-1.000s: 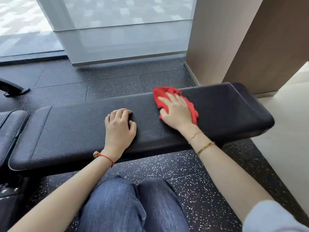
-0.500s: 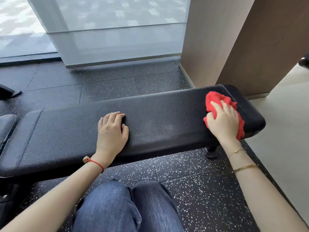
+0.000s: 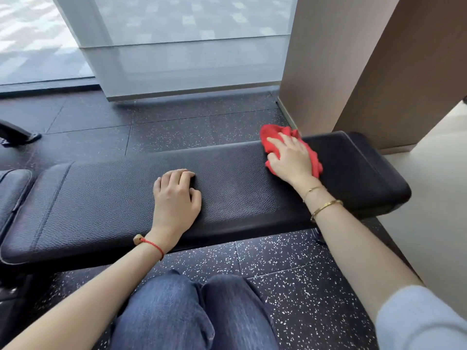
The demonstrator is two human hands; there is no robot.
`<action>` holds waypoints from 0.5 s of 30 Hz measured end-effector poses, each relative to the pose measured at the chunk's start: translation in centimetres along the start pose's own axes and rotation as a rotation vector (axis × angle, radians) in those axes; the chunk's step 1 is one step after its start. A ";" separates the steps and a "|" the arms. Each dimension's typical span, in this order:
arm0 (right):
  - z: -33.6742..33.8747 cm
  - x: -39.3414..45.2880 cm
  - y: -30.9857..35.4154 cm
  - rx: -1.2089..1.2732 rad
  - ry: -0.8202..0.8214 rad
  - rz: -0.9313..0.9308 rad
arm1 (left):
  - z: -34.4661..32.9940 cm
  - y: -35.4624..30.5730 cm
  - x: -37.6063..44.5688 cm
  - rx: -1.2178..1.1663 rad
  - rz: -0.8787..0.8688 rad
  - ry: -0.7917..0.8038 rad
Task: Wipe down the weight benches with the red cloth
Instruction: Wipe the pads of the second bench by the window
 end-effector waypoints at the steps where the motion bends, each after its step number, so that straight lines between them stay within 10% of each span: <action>1: -0.6 -0.7 2.3 0.011 0.019 0.066 | 0.1 0.0 0.0 -0.008 0.003 0.000; 8: -2.3 -8.7 9.0 0.079 0.094 0.381 | 0.4 0.7 -0.1 -0.067 0.001 -0.005; 15: -0.1 -6.0 1.7 0.026 -0.013 0.120 | 1.9 1.4 -0.5 -0.051 -0.068 -0.042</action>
Point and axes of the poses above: each hand's wrist, its own x-axis towards the middle knuckle, its own z-axis out of the back of the hand, y = z × x, the point moved 10 cm from there along x, towards the middle knuckle, and after that the axes turned 4 degrees about y, right-handed, at the moved point
